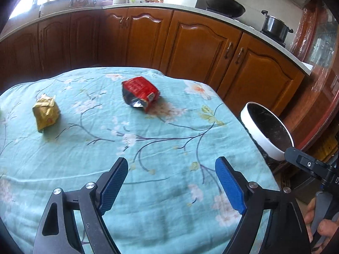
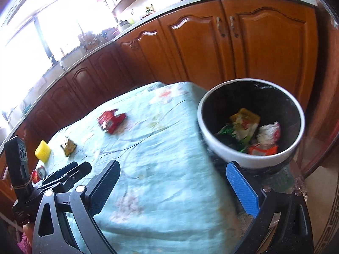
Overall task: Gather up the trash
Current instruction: 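Grasp the yellow wrapper with the left tool while the right tool grasps the red chip bag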
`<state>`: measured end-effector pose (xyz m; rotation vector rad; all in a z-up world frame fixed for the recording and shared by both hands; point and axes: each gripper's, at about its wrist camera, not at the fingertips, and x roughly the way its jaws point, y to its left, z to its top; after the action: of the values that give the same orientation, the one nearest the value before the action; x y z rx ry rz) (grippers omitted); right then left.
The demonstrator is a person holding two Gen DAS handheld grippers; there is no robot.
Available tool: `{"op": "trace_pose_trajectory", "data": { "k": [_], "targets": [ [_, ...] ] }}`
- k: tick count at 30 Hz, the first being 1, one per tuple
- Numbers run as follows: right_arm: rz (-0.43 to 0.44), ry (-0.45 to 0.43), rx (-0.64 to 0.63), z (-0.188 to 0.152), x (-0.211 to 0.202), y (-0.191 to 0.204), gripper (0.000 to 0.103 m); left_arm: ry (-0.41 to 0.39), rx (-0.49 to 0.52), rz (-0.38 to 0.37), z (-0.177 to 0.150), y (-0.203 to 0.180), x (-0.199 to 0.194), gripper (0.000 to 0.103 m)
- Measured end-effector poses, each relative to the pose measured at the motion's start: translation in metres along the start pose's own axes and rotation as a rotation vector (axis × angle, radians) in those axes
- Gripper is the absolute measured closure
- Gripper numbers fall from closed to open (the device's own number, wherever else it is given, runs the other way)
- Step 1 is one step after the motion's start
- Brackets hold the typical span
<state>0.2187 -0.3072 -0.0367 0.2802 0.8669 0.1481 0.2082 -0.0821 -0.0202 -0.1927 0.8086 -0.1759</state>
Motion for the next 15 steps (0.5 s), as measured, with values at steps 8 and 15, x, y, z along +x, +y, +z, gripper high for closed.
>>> {"op": "trace_pose_trajectory", "data": {
  "k": [8, 15],
  "targets": [
    [0.093, 0.03, -0.057, -0.019, 0.026, 0.052, 0.002, -0.013, -0.064, 0.093, -0.012, 0.052, -0.03, 0.018],
    [0.134, 0.069, -0.092, -0.021, 0.057, 0.09, 0.002, -0.024, -0.113, 0.157, -0.008, 0.087, -0.043, 0.018]
  ]
}}
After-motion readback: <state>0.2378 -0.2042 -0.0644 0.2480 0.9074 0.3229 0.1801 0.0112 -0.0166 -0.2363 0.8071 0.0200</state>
